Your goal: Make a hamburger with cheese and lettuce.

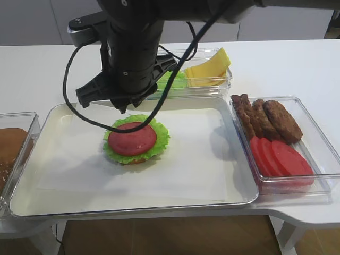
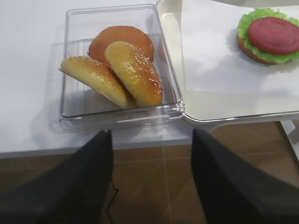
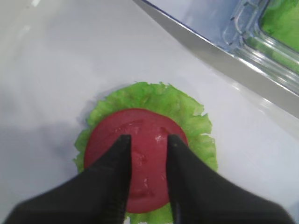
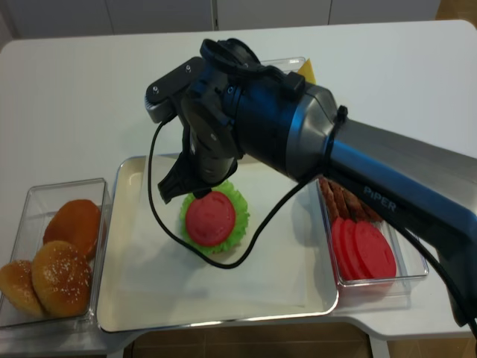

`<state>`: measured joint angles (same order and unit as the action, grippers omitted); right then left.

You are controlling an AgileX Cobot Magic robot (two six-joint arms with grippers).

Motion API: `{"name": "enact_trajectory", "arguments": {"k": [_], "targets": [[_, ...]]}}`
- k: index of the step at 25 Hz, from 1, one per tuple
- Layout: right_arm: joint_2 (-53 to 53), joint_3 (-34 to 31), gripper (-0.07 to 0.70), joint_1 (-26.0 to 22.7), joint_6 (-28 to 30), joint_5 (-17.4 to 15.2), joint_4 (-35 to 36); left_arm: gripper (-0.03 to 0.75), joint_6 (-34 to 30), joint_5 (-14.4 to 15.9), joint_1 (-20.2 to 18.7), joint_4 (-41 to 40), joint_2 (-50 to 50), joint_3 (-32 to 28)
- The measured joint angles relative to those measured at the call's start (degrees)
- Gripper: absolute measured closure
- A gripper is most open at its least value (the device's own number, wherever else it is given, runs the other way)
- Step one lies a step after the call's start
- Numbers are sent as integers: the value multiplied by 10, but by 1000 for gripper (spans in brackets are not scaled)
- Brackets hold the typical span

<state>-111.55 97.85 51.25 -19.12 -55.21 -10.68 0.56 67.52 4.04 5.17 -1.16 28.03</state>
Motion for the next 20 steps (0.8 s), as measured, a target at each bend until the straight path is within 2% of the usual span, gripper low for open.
{"name": "enact_trajectory", "arguments": {"k": [11,14,17,20], "targets": [[0,0,418,0,0,4,9,313,0,0,0,0,0,0],[0,0,336,-5,0,1,7,313,0,0,0,0,0,0],[0,0,239,-14,0,-20,-4,313,0,0,0,0,0,0],[0,0,212,-30,12,-48,-8,313,0,0,0,0,0,0]]}}
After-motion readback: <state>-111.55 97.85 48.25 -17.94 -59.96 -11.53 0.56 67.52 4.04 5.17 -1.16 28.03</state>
